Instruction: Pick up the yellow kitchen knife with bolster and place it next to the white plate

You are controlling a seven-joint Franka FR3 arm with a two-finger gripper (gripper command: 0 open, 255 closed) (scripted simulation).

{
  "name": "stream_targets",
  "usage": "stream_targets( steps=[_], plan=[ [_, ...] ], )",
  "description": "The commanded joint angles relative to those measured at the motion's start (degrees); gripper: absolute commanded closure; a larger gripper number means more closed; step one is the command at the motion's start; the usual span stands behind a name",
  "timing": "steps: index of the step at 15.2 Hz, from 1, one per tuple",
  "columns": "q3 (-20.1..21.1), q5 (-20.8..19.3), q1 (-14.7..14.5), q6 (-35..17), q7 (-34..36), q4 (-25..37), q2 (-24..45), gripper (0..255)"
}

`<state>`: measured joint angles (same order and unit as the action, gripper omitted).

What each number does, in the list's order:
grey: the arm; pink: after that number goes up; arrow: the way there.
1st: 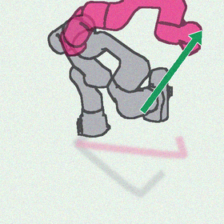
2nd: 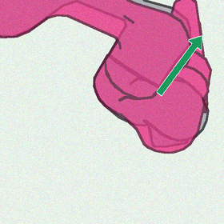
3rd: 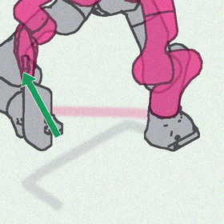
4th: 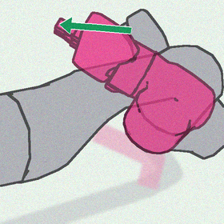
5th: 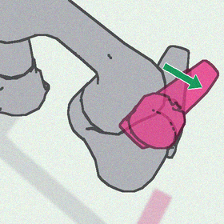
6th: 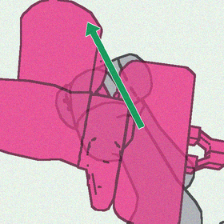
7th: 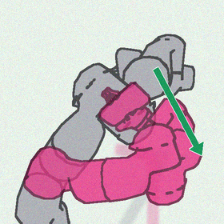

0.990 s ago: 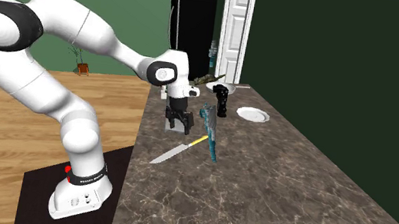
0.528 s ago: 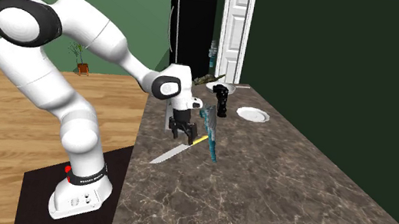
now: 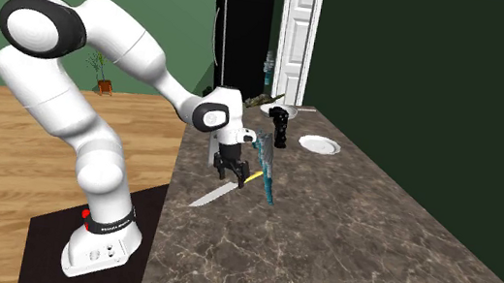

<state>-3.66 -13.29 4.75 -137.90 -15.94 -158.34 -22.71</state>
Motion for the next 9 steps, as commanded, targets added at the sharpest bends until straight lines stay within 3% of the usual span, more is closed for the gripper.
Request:
stream_targets(
  steps=[1,2,3,9],
  plan=[
    [0.0,-0.01,0.0,-0.03,0.01,-0.01,0.02,0],
    [0.0,0.0,0.0,-0.01,0.0,0.0,0.01,0],
    [0.0,0.0,0.0,-0.01,0.0,0.0,0.01,255],
    [-0.03,0.01,0.01,0.04,-0.05,0.17,0.11,255]
  ],
)
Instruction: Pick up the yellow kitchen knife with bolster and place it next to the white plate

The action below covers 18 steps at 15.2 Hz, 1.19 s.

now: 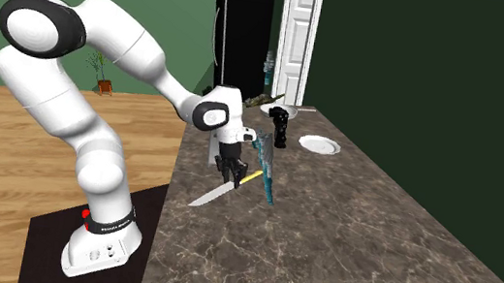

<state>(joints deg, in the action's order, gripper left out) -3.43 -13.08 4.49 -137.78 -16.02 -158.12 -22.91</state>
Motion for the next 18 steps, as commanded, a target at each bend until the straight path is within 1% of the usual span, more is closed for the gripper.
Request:
stream_targets(
  steps=[1,3,18],
  plan=[
    [-0.26,-0.21,0.27,-0.09,0.04,-0.14,0.23,255],
    [-0.2,-0.19,0.3,-0.16,0.07,-0.23,0.21,255],
    [0.03,1.95,-0.62,14.14,-2.3,6.21,-7.74,255]
  ],
)
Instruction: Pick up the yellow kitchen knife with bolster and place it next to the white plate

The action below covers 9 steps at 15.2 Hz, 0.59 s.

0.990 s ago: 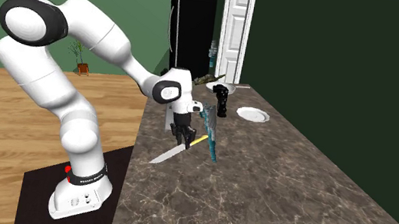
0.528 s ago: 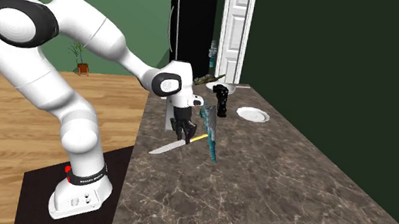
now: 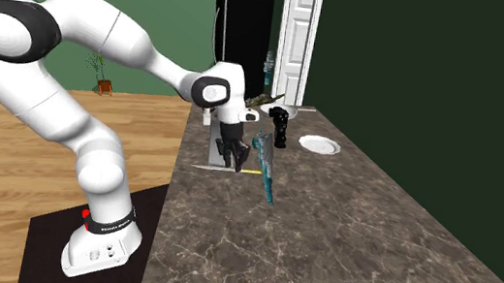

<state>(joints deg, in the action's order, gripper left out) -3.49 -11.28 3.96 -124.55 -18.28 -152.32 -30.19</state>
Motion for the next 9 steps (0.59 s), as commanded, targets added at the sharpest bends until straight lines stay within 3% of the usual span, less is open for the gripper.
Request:
stream_targets(
  steps=[1,2,9],
  plan=[
    [0.12,0.25,-0.13,1.81,-0.17,0.95,-0.83,255],
    [0.13,0.29,-0.15,2.15,-0.22,1.16,-0.96,255],
    [-1.39,0.79,0.04,-0.25,-2.17,16.14,16.12,255]
  ],
)
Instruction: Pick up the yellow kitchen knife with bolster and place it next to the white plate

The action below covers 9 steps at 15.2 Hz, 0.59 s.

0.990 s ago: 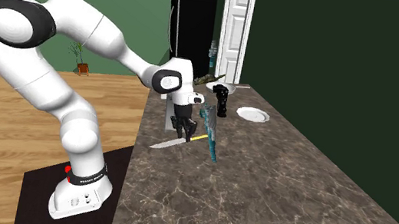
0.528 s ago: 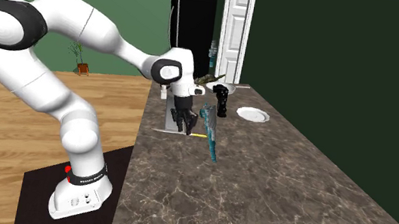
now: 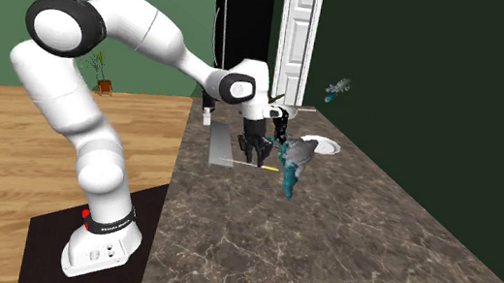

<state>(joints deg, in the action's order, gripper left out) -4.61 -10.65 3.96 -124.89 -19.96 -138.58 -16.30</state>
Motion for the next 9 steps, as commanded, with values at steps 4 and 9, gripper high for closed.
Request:
stream_targets(
  steps=[4,9],
  plan=[
    [-0.9,1.12,0.16,0.57,-1.96,12.01,11.2,255],
    [-1.37,2.73,0.58,2.78,-3.97,25.41,22.22,255]
  ],
)
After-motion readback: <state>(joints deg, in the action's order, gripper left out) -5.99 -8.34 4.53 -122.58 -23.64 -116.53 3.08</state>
